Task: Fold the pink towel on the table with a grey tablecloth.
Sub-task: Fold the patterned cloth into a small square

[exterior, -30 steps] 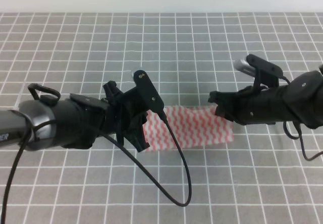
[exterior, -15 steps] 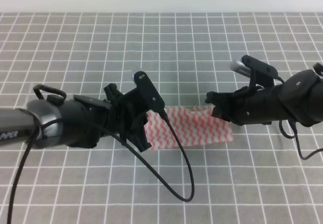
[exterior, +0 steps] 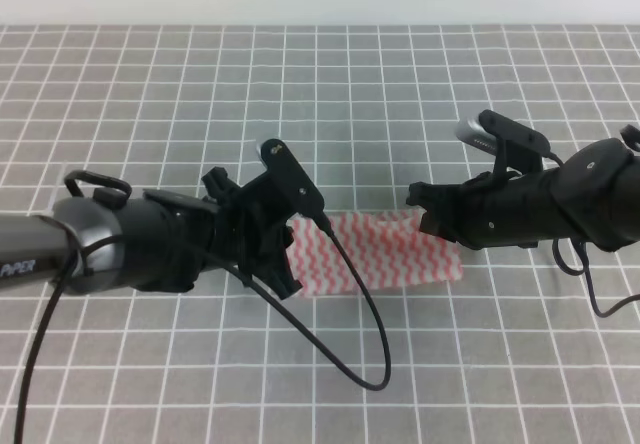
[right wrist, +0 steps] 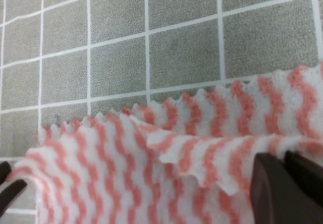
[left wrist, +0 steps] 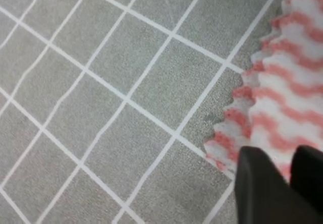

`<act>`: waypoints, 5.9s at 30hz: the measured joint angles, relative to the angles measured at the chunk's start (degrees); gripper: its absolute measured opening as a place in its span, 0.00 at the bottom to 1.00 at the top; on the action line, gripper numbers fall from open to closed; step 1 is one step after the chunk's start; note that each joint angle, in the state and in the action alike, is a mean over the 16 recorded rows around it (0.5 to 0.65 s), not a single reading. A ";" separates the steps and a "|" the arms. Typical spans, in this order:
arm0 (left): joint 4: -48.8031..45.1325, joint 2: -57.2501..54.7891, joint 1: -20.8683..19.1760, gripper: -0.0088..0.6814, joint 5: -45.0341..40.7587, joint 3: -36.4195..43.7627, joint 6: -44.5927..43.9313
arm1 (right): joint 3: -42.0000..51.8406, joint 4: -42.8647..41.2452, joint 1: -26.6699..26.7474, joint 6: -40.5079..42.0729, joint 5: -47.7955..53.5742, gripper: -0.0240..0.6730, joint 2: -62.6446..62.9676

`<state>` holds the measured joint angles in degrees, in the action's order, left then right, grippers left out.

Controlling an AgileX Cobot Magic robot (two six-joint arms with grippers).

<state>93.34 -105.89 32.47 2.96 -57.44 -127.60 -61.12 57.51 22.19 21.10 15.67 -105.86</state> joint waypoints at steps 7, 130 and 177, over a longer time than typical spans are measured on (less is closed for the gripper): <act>2.49 1.50 -0.01 0.37 1.03 0.00 0.03 | 0.00 -0.01 -0.02 0.02 0.38 0.01 0.17; -2.27 6.39 -10.52 0.01 -29.57 5.18 45.79 | -3.01 -10.85 -5.25 1.53 17.29 0.02 2.78; -18.70 -9.02 -12.13 0.01 -28.22 -11.52 59.41 | -2.97 -10.87 -5.27 1.39 14.16 0.26 2.92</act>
<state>74.64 -114.91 20.34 -25.26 -68.96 -68.19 -64.09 46.64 16.92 22.49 29.83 -102.93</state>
